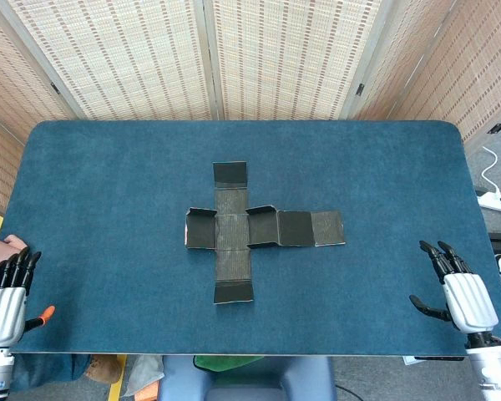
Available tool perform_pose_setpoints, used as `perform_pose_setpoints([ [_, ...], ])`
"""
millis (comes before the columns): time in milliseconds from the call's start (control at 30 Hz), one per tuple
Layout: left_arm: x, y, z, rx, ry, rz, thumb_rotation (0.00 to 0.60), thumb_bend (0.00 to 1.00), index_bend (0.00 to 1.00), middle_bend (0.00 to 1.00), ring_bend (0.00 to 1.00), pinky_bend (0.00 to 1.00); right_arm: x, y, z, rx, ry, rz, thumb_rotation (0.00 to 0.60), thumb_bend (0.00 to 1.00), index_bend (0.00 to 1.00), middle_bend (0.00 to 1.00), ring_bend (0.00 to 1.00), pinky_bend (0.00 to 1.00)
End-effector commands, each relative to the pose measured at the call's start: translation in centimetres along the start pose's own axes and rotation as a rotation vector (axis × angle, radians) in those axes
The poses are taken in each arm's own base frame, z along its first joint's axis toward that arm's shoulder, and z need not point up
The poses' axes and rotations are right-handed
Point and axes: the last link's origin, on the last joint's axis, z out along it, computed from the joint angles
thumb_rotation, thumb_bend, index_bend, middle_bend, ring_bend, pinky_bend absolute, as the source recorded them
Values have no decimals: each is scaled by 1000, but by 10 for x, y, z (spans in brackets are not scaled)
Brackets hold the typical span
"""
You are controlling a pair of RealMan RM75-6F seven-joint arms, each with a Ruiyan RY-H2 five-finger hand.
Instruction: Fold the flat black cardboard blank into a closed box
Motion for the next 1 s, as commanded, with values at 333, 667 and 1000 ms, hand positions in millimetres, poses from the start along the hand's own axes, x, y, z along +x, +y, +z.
perform_pose_setpoints([
  [333,3,-2,-6,-7,20,-14,600,172,89,9,19,98,3,3,-13,-4,22,18,600,175,47,140,40,186],
  [667,4,-4,-7,-11,25,-24,600,172,89,9,19,97,5,-2,2,-29,32,8,600,171,47,140,201,437],
  [1000,1,-1,2,-20,11,-32,600,172,89,8,19,97,-12,-71,85,70,-142,65,600,140,0,53,644,927],
])
